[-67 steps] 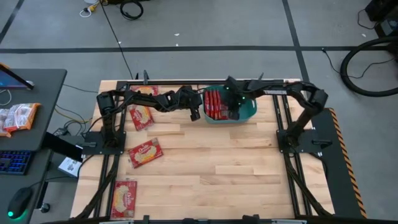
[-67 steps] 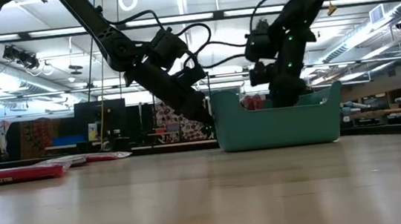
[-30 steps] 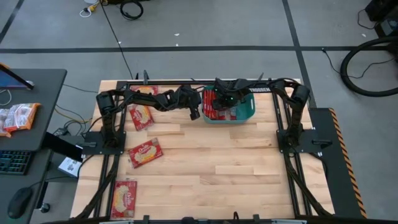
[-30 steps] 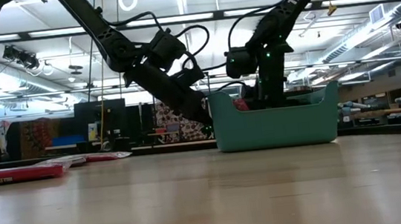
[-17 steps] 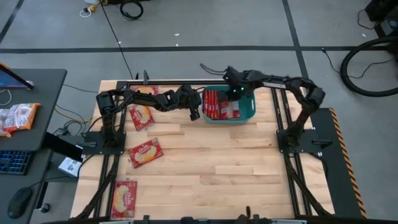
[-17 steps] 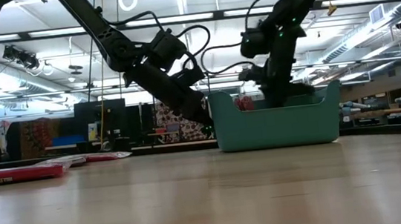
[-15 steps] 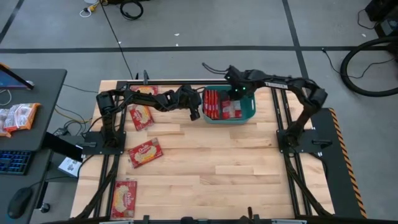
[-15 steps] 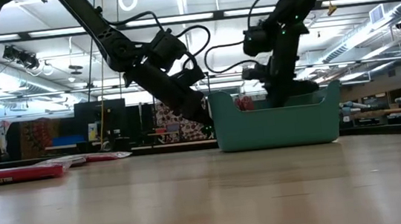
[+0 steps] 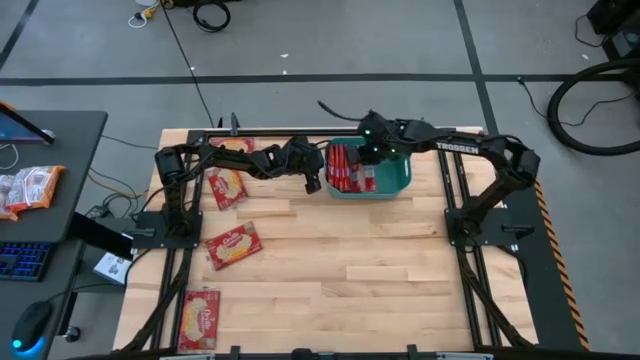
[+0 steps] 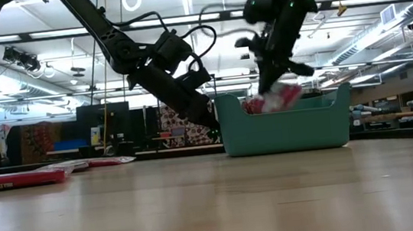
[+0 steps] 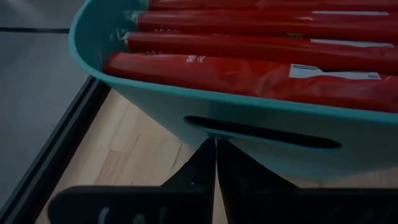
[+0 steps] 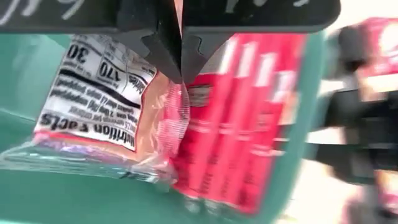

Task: Sort popcorn bags into baskets
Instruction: Put the popcorn bag into the bin

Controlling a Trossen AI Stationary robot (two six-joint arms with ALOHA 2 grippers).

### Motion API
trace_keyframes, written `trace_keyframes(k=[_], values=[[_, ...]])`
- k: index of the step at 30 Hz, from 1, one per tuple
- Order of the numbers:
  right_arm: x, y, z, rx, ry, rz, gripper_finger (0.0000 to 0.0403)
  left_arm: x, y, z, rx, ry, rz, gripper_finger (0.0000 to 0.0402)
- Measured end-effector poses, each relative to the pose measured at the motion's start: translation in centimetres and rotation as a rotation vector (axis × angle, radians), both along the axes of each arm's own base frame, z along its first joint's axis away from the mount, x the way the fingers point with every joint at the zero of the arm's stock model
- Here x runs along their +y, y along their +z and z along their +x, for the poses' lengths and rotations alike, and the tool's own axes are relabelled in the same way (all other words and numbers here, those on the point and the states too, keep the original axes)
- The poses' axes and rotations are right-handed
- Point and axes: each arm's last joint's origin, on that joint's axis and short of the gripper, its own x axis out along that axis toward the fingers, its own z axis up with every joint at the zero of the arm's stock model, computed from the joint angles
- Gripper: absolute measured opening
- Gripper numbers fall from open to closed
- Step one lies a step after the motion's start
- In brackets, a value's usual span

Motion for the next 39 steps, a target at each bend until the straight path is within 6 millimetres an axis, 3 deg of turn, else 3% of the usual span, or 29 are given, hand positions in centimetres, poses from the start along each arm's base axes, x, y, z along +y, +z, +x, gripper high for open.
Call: trace_keyframes(k=[9,13,16,29,34,39], values=[[1.2,5.8,-2.8,-0.257,0.062,-0.057,0.0001,0.0,0.0,0.0,0.003,-0.016,0.012,0.0020],[0.8,6.5,-2.5,-0.347,0.075,-0.059,0.0001,0.0,0.2,0.1,-0.005,-0.034,0.046,0.0020],[-0.2,4.8,-1.6,-0.302,0.041,-0.016,0.0001,0.1,0.3,0.2,-0.012,-0.034,0.048,0.0020],[-3.5,-6.8,1.8,0.083,-0.003,0.165,0.0005,0.0,0.3,0.2,-0.043,0.005,-0.003,0.0020],[-3.7,-8.6,2.4,0.132,0.017,0.154,0.0018,0.0,0.3,0.2,-0.041,0.007,-0.001,0.0020],[-3.8,-8.2,2.3,0.130,0.060,0.114,0.0047,0.3,0.3,0.1,-0.043,0.010,-0.004,0.0020]])
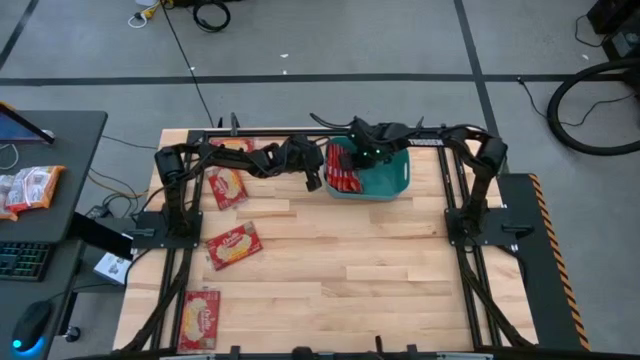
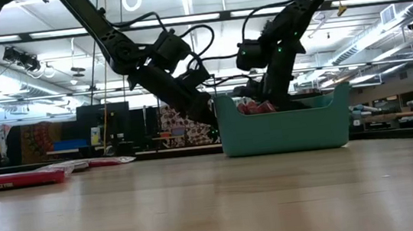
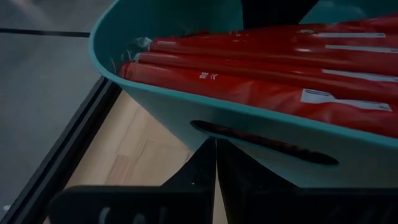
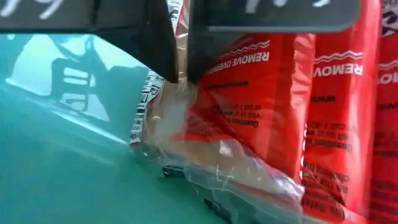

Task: Sort popcorn bags into baskets
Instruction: Put the popcorn bag into the bin

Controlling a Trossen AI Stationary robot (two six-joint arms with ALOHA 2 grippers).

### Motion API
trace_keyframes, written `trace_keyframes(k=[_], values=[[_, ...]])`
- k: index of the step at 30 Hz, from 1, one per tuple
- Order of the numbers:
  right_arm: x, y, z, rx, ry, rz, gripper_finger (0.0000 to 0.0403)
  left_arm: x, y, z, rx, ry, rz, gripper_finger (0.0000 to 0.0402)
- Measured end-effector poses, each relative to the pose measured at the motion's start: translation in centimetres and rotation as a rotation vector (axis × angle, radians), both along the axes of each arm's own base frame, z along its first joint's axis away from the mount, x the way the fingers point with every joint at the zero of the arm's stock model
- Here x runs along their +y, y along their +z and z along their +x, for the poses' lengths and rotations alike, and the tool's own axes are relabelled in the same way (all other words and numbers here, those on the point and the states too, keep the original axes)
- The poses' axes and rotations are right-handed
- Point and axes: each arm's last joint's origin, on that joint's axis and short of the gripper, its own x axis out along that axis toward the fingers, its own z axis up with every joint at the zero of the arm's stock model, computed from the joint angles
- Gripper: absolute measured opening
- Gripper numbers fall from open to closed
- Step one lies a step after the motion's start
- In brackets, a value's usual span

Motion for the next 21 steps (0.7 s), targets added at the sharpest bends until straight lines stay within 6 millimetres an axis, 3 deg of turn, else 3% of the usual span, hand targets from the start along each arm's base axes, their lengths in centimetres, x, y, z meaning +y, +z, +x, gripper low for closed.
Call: trace_keyframes(k=[6,11,16,21], values=[[-0.5,2.7,-1.2,-0.072,0.116,-0.068,0.0096,0.6,0.0,-0.2,-0.008,0.017,-0.006,0.0020],[0.2,4.9,-2.5,-0.079,0.581,-0.218,0.0115,0.8,0.1,-0.3,-0.010,0.023,-0.004,0.0020],[1.0,3.8,-3.2,0.160,0.999,-0.344,0.0112,0.5,0.1,-0.2,-0.009,0.016,-0.004,0.0020],[0.7,0.9,-2.6,0.261,1.144,-0.314,0.0113,-0.7,-0.1,0.2,0.004,-0.008,-0.009,0.0020]])
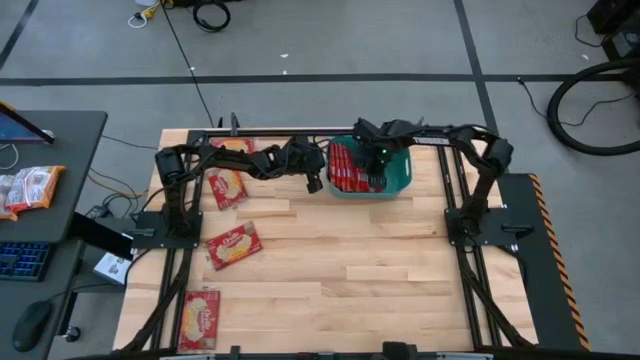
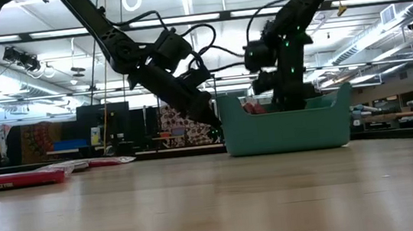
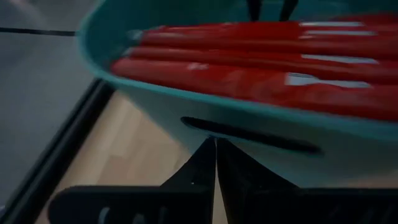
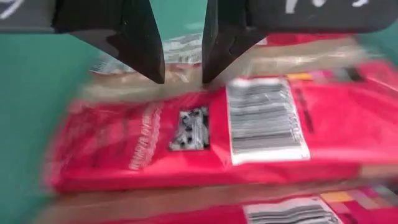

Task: Sort popcorn bags into baskets
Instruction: Put the popcorn bag into the bin

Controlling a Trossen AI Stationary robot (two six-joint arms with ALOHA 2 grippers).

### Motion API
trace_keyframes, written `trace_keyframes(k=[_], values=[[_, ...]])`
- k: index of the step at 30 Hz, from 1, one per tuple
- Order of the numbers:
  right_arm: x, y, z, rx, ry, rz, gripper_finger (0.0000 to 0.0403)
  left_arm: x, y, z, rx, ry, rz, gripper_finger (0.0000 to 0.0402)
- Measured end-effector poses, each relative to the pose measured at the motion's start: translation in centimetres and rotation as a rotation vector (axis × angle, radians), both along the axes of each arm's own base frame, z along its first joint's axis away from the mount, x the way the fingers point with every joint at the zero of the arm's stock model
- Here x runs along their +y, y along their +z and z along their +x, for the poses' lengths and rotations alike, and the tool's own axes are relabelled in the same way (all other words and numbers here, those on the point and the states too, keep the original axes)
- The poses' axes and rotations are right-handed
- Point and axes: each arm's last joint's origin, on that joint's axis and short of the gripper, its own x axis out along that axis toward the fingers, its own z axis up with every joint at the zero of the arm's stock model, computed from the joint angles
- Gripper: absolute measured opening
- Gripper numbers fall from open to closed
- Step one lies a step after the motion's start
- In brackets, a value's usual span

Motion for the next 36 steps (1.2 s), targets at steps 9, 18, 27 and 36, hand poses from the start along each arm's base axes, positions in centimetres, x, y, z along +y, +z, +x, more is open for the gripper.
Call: trace_keyframes(k=[9,18,27,36], values=[[0.6,-2.9,2.3,-0.009,0.076,-0.004,0.0112,-1.6,-0.1,0.5,0.018,-0.026,0.006,0.0020],[0.8,1.7,1.2,-0.123,0.035,-0.088,0.0111,-0.9,0.0,0.4,-0.004,0.008,-0.003,0.0020],[0.3,2.1,-0.3,-0.101,-0.610,0.022,0.0149,-0.7,0.0,0.3,-0.011,0.034,-0.022,0.0020],[1.1,-0.6,1.4,-0.078,-0.931,0.166,0.0262,-0.5,0.1,0.3,-0.027,0.038,-0.013,0.0020]])
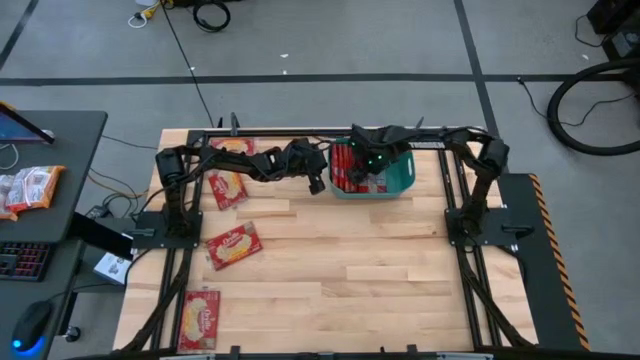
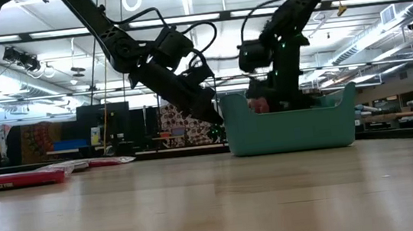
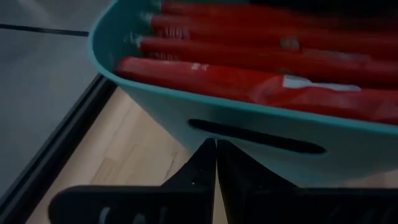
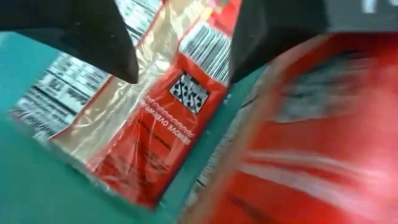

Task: Sort popcorn bags into baskets
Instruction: Put the popcorn bag into the bin

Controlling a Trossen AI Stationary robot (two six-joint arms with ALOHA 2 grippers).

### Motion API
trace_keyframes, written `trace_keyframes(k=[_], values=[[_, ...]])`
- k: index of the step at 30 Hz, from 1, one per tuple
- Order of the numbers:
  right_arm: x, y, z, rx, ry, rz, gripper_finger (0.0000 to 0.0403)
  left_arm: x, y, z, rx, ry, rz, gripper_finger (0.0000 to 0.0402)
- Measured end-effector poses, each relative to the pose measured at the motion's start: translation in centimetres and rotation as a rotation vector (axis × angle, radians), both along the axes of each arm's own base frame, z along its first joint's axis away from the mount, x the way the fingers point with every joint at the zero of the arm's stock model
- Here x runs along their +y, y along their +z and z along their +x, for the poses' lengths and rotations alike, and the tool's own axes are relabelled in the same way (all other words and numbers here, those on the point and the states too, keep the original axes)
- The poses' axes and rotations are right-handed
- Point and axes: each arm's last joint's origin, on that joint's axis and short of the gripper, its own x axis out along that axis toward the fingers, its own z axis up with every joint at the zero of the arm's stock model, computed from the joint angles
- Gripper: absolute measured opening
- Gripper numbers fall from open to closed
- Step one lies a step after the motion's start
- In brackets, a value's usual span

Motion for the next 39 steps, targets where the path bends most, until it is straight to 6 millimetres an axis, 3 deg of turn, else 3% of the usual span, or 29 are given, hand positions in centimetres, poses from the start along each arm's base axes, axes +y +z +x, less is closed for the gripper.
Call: trace_keyframes(k=[5,9,12,18,20,25,29,35,39], values=[[-0.1,-2.1,0.3,0.088,-0.081,0.019,0.0315,0.0,0.0,0.0,0.000,0.000,0.000,0.0020],[-0.1,-3.2,0.4,0.127,-0.100,0.041,0.0295,-0.1,0.0,0.0,0.000,-0.002,-0.001,0.0020],[-0.2,-3.3,0.4,0.127,-0.121,0.028,0.0233,-0.1,0.0,0.0,0.000,-0.003,0.000,0.0020],[-0.9,-3.1,0.1,0.119,-0.095,0.015,0.0058,-0.1,0.0,0.0,0.000,-0.002,0.000,0.0020],[-1.3,-2.9,-0.2,0.113,-0.072,0.026,0.0018,-0.1,0.0,0.0,0.000,-0.002,0.000,0.0020],[-1.7,-0.6,-1.8,0.046,-0.075,0.050,0.0007,0.0,-0.2,-0.1,0.021,-0.002,-0.009,0.0020],[-2.0,3.7,-3.3,-0.104,-0.022,0.008,0.0005,0.1,-0.3,-0.2,0.033,0.002,-0.014,0.0020],[-1.7,8.2,-4.4,-0.389,0.124,-0.032,0.0002,0.1,-0.3,-0.2,0.032,0.003,-0.014,0.0020],[-1.3,7.9,-4.6,-0.593,0.223,-0.077,0.0002,0.1,-0.3,-0.2,0.032,0.002,-0.015,0.0020]])
